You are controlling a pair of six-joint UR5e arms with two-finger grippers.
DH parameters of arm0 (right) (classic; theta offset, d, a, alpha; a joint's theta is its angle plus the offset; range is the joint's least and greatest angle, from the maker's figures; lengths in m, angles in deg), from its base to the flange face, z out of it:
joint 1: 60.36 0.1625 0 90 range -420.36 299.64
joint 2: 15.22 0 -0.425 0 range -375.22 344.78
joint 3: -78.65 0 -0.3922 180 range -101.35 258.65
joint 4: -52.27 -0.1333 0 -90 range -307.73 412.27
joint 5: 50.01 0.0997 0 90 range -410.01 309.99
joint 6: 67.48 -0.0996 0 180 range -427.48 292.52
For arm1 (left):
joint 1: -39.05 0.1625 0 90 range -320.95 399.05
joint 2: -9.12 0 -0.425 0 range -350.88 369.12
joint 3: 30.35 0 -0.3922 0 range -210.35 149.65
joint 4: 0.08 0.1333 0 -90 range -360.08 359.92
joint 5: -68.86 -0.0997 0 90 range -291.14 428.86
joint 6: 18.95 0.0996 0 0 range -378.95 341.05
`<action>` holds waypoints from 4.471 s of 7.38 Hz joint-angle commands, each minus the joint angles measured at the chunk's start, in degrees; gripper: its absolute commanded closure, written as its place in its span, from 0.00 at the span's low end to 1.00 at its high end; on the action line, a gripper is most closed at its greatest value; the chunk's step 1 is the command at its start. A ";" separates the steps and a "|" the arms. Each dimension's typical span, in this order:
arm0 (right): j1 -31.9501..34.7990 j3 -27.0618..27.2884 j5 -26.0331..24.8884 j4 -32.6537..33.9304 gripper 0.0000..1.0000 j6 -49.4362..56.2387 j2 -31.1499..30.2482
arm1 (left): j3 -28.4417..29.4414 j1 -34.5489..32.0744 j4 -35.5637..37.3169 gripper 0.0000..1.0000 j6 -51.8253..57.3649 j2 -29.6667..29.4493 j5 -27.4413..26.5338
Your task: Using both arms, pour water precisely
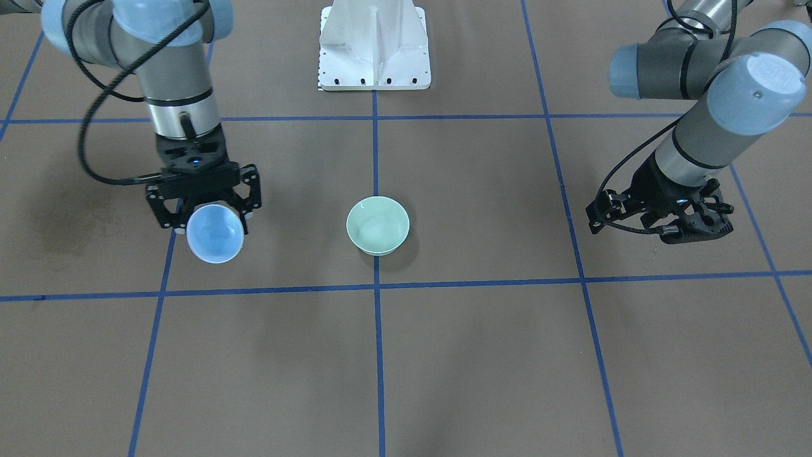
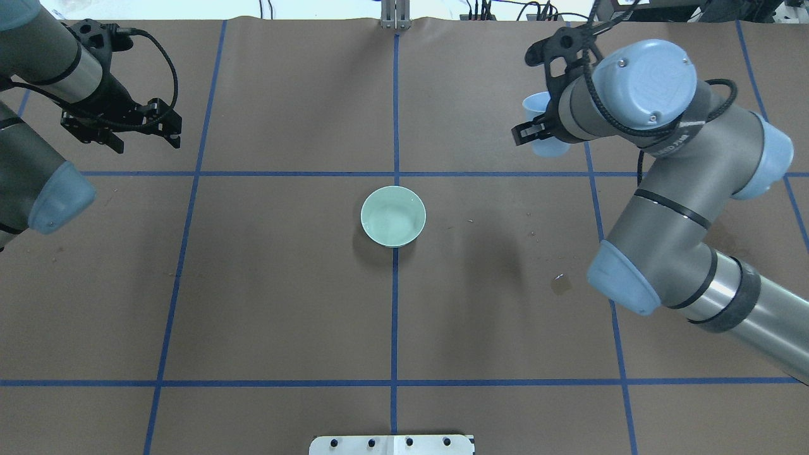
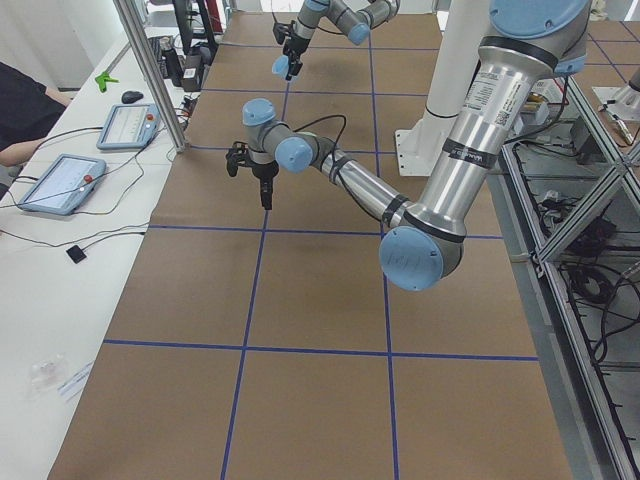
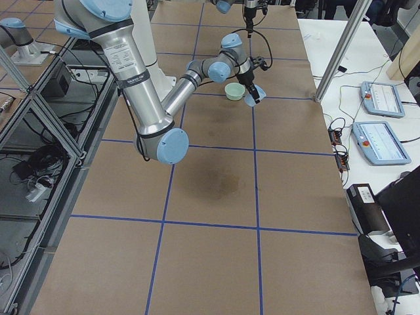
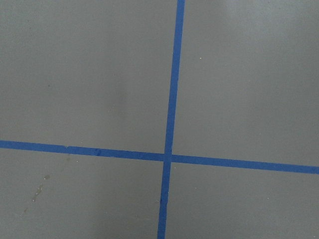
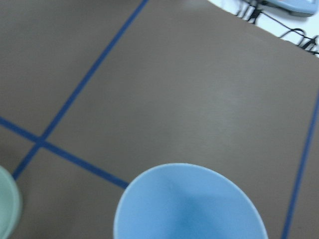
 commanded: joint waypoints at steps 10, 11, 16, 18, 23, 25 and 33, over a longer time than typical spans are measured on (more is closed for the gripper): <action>0.64 -28.54 -32.00 -74.75 1.00 -11.16 -36.82 | -0.69 0.33 -0.05 0.00 -3.78 -0.42 0.09; 0.30 -28.62 -31.91 -75.01 1.00 -11.77 -36.91 | -0.69 0.33 -0.31 0.00 -3.69 -0.42 0.00; -1.11 -28.53 -29.63 -78.78 1.00 -11.86 -38.75 | -0.61 0.33 -1.19 0.00 -3.69 -0.42 0.00; -2.51 -28.45 -30.15 -79.14 1.00 -15.96 -38.76 | -0.61 0.33 -1.19 0.00 -3.69 -0.42 0.00; -8.40 -28.54 -36.39 -80.29 1.00 -17.49 -40.94 | -0.61 0.33 -1.10 0.00 -3.60 -0.77 0.00; -9.11 -28.71 -36.31 -80.29 1.00 -17.49 -41.30 | -0.61 0.33 -1.10 0.00 -3.60 -0.77 0.00; -11.31 -29.33 -35.95 -80.38 0.75 -17.40 -42.53 | -0.78 0.33 -1.02 0.00 -3.07 -0.69 0.00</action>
